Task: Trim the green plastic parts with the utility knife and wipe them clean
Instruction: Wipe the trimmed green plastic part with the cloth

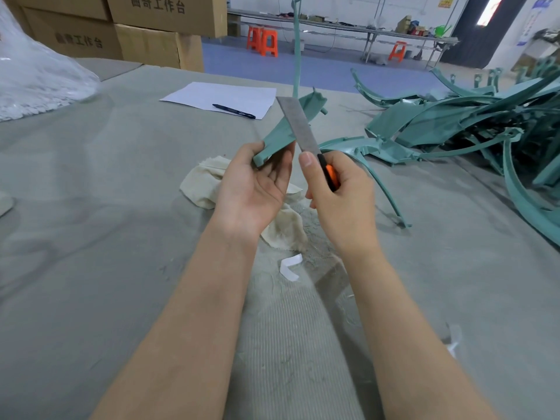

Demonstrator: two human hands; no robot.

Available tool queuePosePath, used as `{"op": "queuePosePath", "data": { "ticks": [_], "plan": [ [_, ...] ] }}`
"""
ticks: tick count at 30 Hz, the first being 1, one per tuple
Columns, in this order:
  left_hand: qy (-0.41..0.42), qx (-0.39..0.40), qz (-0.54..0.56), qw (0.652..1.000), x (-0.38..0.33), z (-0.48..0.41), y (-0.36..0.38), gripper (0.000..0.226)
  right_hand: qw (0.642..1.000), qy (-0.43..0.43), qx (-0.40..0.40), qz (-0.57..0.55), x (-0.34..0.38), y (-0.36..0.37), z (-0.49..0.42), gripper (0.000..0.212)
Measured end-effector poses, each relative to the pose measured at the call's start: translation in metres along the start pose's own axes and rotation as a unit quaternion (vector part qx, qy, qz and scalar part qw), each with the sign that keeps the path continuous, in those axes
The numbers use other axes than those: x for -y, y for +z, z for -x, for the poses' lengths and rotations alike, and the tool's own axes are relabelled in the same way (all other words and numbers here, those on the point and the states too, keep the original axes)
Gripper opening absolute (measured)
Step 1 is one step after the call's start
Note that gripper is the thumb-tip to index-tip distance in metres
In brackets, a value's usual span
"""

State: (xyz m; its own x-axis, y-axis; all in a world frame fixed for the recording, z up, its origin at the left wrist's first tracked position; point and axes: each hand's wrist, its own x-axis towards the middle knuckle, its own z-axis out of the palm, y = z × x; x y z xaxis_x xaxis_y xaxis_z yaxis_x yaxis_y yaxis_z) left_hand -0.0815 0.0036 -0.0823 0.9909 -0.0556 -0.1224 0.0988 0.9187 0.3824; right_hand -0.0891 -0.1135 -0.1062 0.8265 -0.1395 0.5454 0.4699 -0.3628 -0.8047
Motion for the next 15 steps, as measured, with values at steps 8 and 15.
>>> {"op": "queuePosePath", "data": {
  "ticks": [8,15],
  "plan": [
    [-0.004,0.013,0.009,1.000,0.0005,-0.0002,0.0004,0.020,1.000,-0.006,-0.015,0.000,0.0000,0.0031,0.0018,0.047],
    [-0.006,0.017,0.008,1.000,0.0018,0.0005,0.0020,0.021,1.000,-0.010,-0.015,-0.006,0.0023,0.0030,0.0024,0.046]
  ]
}}
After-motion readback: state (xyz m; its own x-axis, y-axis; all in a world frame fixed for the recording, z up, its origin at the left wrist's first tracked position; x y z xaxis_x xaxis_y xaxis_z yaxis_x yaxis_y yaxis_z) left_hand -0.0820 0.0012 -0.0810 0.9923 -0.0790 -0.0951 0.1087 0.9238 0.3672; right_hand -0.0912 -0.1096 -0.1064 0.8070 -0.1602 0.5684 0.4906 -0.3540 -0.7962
